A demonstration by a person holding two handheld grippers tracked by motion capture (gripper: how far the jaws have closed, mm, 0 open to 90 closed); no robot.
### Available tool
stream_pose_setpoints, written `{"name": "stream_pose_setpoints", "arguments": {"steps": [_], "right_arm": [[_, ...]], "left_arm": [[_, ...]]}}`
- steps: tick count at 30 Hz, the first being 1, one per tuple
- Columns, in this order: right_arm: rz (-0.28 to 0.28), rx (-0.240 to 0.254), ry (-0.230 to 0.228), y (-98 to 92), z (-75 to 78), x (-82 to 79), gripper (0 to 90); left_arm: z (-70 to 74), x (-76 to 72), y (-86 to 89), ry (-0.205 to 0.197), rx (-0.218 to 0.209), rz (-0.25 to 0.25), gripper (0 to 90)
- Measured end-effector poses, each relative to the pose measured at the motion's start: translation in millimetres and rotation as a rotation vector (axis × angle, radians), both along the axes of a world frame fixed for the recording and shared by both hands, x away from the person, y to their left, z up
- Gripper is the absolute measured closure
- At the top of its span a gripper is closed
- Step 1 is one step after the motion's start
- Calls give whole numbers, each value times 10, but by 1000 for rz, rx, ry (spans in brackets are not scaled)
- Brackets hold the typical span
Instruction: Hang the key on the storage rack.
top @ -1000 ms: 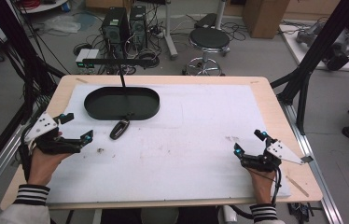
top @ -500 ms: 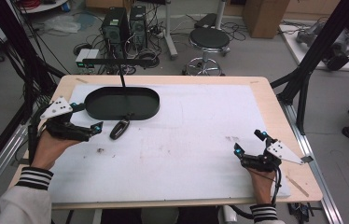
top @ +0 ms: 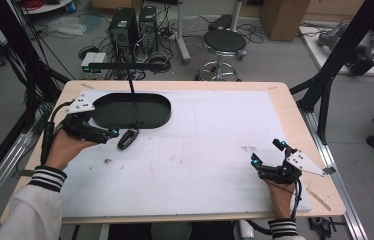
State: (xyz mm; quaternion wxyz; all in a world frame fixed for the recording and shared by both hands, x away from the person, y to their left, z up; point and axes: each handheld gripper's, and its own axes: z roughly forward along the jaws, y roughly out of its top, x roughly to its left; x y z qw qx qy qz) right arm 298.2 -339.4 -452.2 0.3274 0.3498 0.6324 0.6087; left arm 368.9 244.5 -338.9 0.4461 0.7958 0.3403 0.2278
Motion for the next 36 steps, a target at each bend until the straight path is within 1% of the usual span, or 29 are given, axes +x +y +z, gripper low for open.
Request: {"name": "stream_pose_setpoints", "arguments": {"steps": [1, 2, 3, 4, 5, 6, 7, 8, 9, 11, 12, 13, 14, 15, 16, 17, 18, 19, 21, 22, 23, 24, 25, 27, 30, 31, 34, 35, 36], "right_arm": [[1, 1, 1, -1, 0, 0, 3], [0, 0, 1, -1, 0, 0, 4], [0, 1, 0, -1, 0, 0, 4], [1, 1, 1, -1, 0, 0, 4], [1, 1, 1, -1, 0, 0, 4], [-1, 2, 2, 0, 1, -1, 4], [-1, 2, 2, 0, 1, -1, 4], [0, 3, 2, 0, 0, 0, 4], [0, 3, 1, 0, 0, 0, 4], [0, 0, 0, -1, 0, 0, 4], [0, 1, 1, -1, 0, 0, 4], [-1, 3, 4, -1, 0, -2, 4], [-3, 6, 4, 1, 0, -3, 4], [-3, 6, 4, 1, 0, -3, 4], [-1, 6, 4, 1, 0, -2, 3], [-1, 6, 4, 1, 0, -2, 3], [-1, 6, 4, -1, 0, -1, 4], [-1, 6, 5, -1, 0, -2, 4], [-2, 5, 5, -3, 0, -1, 4], [-2, 5, 5, -3, 0, 0, 4], [-2, 6, -2, -5, 0, 5, 4], [-2, 6, -2, -5, 0, 5, 4], [-2, 6, -2, -5, 0, 5, 4], [-2, 5, -2, -6, 0, 5, 4], [-1, 8, -2, -5, -1, 6, 4], [-2, 7, -2, -6, 0, 5, 4], [0, 7, -2, -8, -1, 6, 3], [0, 7, -2, -8, -1, 6, 3], [0, 7, -2, -7, -1, 6, 4]], "left_arm": [[-4, 26, -17, 17, 4, 0, 17], [-14, 75, -56, 41, 19, 5, 17], [-19, 97, -78, 50, 30, 10, 17], [-19, 97, -78, 50, 30, 10, 17], [-20, 118, -99, 59, 43, 11, 17], [-26, 156, -143, 78, 50, 14, 17], [-26, 156, -143, 78, 50, 14, 17], [-28, 174, -164, 87, 61, 13, 17], [-36, 207, -211, 105, 85, 21, 17], [-52, 239, -252, 126, 96, 24, 17], [-52, 239, -252, 126, 96, 24, 17], [-64, 253, -269, 138, 105, 27, 17], [-92, 281, -304, 163, 132, 32, 17], [-92, 281, -304, 163, 132, 32, 17], [-124, 309, -336, 190, 153, 43, 17], [-124, 309, -336, 190, 153, 43, 17], [-148, 336, -362, 221, 170, 56, 17], [-159, 346, -378, 231, 175, 68, 17], [-168, 356, -391, 239, 180, 67, 17], [-177, 363, -404, 253, 181, 68, 17], [-197, 378, -430, 276, 195, 71, 17], [-197, 378, -430, 276, 195, 71, 17], [-217, 394, -455, 299, 210, 81, 17], [-243, 420, -476, 326, 223, 86, 19], [-276, 447, -498, 349, 237, 90, 22], [-309, 470, -520, 373, 244, 86, 22], [-365, 502, -549, 413, 261, 77, 22], [-365, 502, -549, 413, 261, 77, 22], [-382, 509, -558, 423, 266, 76, 22]]}}
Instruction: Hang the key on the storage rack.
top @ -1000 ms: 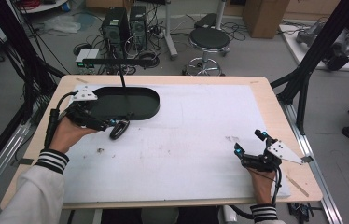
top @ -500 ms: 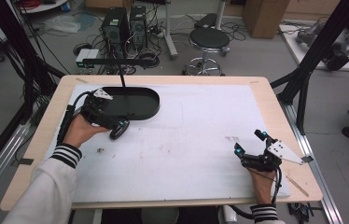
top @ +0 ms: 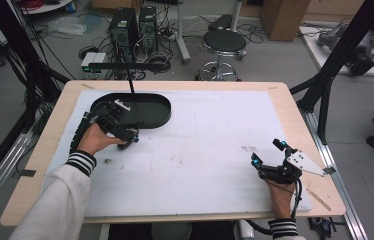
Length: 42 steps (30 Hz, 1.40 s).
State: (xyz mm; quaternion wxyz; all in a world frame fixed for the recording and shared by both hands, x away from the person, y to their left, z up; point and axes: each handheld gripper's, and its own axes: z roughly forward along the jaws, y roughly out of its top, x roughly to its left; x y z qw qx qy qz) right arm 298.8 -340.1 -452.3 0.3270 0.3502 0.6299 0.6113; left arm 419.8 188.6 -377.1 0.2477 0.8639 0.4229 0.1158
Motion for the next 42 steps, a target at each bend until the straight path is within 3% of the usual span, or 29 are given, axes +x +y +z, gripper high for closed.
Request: {"name": "stream_pose_setpoints", "arguments": {"steps": [6, 15, 18, 21, 33, 42], "right_arm": [[-2, 0, 2, 0, 0, -2, 4], [0, 2, 3, -1, 0, -2, 4], [-1, 0, 3, -1, 0, -2, 4], [-1, 2, 4, -1, 1, -2, 3], [-1, 2, 4, 0, 1, -3, 4], [-1, 2, 4, 0, 1, -2, 4]], "left_arm": [[-91, 50, -26, 77, 38, 25, 22], [-163, 111, -29, 123, 59, 66, 23], [-174, 120, -36, 131, 60, 69, 75], [-200, 139, -57, 168, 60, 84, 90], [-248, 176, -88, 174, 78, 109, 148], [-271, 194, -113, 149, 102, 129, 226]]}}
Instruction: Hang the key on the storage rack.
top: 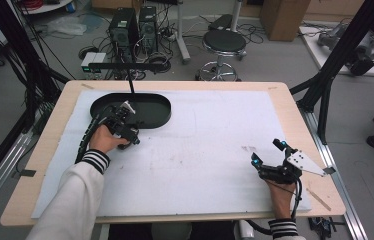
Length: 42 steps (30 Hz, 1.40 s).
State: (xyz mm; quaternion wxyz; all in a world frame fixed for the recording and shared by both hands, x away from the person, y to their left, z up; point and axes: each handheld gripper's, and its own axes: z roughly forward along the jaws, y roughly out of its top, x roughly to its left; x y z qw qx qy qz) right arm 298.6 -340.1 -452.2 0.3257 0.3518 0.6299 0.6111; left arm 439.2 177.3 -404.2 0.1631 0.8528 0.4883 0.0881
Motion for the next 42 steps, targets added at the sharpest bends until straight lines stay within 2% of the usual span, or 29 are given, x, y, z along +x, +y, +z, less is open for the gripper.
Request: {"name": "stream_pose_setpoints", "arguments": {"steps": [4, 9, 12, 16, 22, 27, 29, 30, 31, 34, 36, 37, 38, 39, 42], "right_arm": [[-1, -3, -3, 0, 0, 1, 3], [-1, -1, 0, 0, 0, 0, 4], [1, 0, -2, 0, -1, 1, 4], [-1, -3, -3, 1, 0, 1, 4], [1, 1, 0, 0, 0, 0, 4], [-2, -3, 4, -1, 1, -3, 4], [-1, -2, 4, -2, 1, -3, 4], [-1, -3, 3, -1, 1, -3, 3], [-1, -2, 3, -2, 1, -3, 4], [-1, -2, 1, 0, 0, -2, 4], [-1, -3, 1, 0, 0, -2, 4], [-1, -3, 0, 0, 0, -2, 4], [-1, -4, 0, 0, 0, -2, 4], [-1, -2, 1, 2, 0, -2, 4], [-1, -3, 1, 0, 0, -2, 4]], "left_arm": [[-19, 4, -16, 8, 5, -7, 250], [-36, 13, -19, 10, -1, -5, 346], [-52, 19, -33, 8, 13, -6, 357], [-59, 25, -43, 3, 16, -10, 479], [-62, 24, -29, -4, 13, -13, 486], [-47, 8, -10, -28, 12, -30, 488], [8, -8, 24, -54, -10, -30, 488], [8, -8, 24, -54, -10, -30, 488], [54, -17, 59, -71, -33, -27, 488], [119, -41, 109, -104, -43, -23, 488], [143, -46, 129, -110, -48, -23, 489], [183, -61, 161, -132, -66, -15, 489], [183, -61, 161, -132, -66, -15, 489], [228, -71, 194, -151, -90, -12, 489], [270, -85, 221, -174, -106, -8, 489]]}}
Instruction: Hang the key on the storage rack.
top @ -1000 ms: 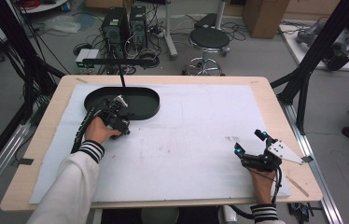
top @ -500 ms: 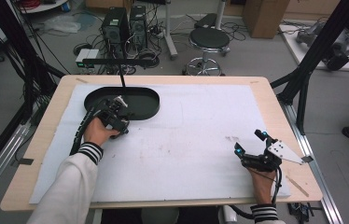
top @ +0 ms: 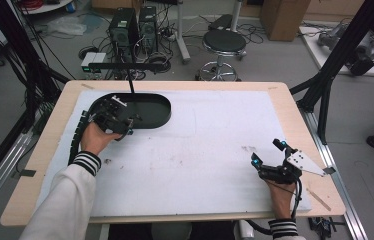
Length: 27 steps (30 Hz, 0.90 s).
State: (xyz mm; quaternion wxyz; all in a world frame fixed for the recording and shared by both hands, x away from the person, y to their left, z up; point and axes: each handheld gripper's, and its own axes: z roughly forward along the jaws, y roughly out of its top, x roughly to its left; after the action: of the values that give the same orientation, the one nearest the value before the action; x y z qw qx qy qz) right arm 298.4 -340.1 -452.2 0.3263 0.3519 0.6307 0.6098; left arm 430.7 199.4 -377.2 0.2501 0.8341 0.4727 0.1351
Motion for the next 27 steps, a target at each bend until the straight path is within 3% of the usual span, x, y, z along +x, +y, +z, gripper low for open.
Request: {"name": "stream_pose_setpoints", "arguments": {"steps": [4, 16, 18, 27], "right_arm": [[0, -1, 0, 1, 0, 0, 4], [-1, 1, 2, 6, 0, -4, 4], [-2, -1, -4, 3, 0, 0, 4], [-1, -1, 2, 5, 1, -4, 4]], "left_arm": [[81, -22, 75, -36, -40, 23, 488], [325, -41, 180, -134, -63, 52, 488], [380, -36, 232, -151, -95, 67, 488], [574, -11, 368, -218, -102, 125, 488]]}}
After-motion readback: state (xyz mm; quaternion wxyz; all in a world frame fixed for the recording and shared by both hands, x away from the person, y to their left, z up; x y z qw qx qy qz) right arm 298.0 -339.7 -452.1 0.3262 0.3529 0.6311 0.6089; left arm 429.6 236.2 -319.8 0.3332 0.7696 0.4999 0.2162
